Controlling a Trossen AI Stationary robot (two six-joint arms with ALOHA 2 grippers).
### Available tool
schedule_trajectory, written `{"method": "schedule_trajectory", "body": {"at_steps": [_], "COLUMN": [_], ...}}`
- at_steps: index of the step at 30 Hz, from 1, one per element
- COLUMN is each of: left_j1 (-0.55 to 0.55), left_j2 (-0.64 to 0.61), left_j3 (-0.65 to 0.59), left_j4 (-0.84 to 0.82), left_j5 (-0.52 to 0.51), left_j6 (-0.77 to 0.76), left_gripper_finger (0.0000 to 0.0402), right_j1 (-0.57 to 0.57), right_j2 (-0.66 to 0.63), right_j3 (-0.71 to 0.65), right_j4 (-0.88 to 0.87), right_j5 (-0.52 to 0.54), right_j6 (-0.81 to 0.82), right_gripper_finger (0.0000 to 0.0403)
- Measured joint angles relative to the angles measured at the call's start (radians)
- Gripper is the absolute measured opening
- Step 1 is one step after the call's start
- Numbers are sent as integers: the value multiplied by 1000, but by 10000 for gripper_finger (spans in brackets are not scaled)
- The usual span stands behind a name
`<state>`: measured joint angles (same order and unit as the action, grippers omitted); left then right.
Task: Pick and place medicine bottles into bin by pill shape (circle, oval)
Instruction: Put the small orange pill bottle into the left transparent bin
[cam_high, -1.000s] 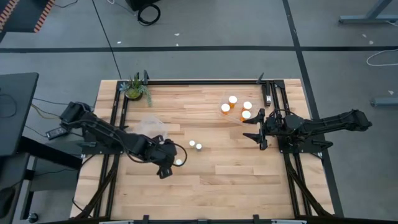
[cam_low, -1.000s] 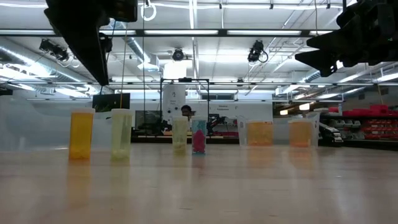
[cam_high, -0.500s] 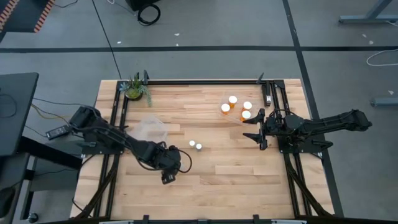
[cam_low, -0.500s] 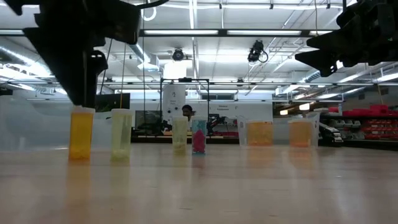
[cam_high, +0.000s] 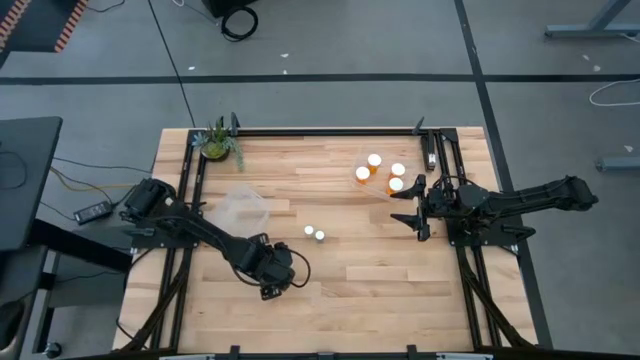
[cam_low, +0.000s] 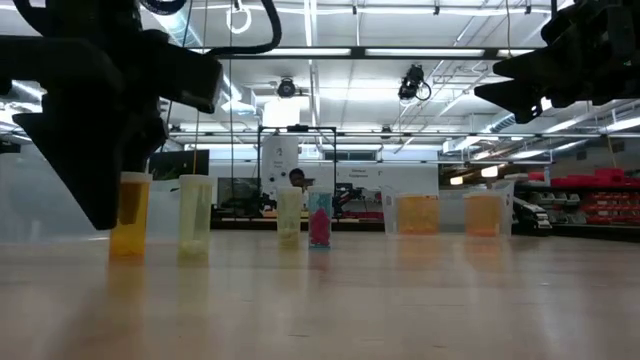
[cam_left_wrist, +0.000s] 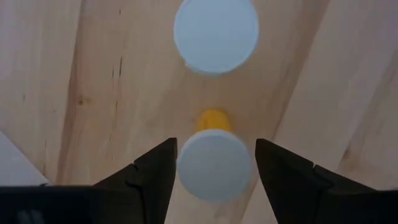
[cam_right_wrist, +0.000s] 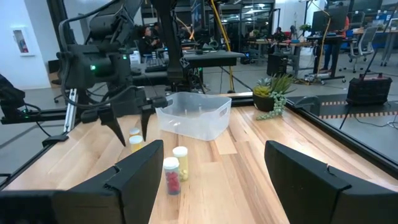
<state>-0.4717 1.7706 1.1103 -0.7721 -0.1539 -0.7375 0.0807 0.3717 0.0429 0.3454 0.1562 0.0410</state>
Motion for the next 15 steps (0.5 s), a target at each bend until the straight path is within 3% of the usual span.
{"method": "schedule_trajectory", "body": {"at_steps": [15], "left_j1": [5], "left_j2": [6], "left_j3": [0], "left_j4": [4], "left_j5": [-6], "left_j6": [-18], "left_gripper_finger": [130], "right_j1": [0], "right_j2": [0], "right_j3": [0], "right_j4": [0], "right_j5": [0], "right_j6": [0], "right_gripper_finger": [287]}}
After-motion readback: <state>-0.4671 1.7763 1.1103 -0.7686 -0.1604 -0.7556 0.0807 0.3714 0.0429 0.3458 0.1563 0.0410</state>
